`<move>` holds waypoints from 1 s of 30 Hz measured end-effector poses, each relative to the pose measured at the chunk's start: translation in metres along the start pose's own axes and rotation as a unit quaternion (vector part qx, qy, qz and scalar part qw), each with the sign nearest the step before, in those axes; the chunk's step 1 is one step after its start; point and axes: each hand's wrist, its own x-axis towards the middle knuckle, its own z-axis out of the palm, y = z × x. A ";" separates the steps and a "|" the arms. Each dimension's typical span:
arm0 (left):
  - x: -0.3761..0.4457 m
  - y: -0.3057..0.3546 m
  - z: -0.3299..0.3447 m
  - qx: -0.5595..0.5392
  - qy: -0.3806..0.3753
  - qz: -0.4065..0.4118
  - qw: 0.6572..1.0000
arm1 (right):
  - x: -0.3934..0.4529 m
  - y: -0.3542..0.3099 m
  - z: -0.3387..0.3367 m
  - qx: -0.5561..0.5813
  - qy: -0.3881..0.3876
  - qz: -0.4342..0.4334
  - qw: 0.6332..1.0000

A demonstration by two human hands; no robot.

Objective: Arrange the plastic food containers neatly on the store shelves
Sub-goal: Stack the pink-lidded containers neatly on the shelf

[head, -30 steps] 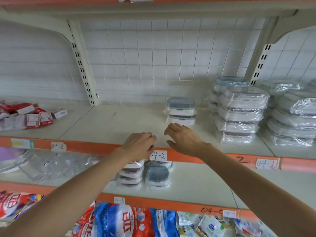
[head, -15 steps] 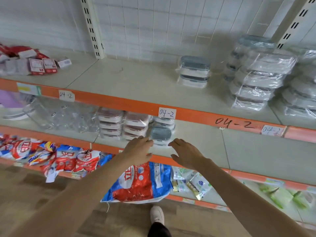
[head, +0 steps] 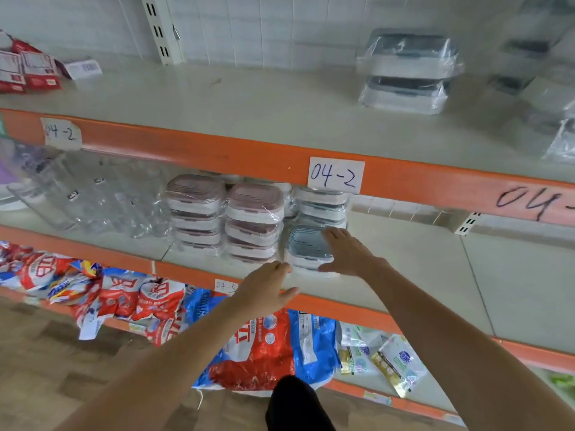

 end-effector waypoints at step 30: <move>0.114 0.010 0.056 0.269 -0.082 0.036 0.959 | -0.126 0.062 0.073 0.154 0.034 0.185 0.970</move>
